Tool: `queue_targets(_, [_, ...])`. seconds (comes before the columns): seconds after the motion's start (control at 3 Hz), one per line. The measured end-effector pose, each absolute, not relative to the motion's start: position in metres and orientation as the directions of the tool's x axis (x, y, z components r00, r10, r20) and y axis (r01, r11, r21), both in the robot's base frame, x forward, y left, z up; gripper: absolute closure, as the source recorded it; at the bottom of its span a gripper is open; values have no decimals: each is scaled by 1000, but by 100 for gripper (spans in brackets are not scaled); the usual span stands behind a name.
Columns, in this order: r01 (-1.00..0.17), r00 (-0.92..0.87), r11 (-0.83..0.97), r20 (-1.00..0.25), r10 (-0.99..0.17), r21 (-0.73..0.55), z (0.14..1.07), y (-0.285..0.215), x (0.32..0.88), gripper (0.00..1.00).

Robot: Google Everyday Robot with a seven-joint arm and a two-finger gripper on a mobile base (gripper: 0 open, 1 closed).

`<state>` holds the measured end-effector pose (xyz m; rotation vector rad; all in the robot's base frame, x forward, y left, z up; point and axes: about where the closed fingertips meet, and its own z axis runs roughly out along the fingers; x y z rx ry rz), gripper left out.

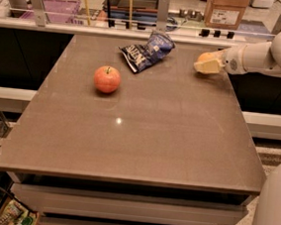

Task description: Move orange near apple

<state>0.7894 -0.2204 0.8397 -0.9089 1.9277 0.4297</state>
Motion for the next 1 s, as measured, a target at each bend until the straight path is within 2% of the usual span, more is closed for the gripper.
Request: queue_targets(1.0, [-744,-294,665,-859,-418,-70,840,-220,789,100])
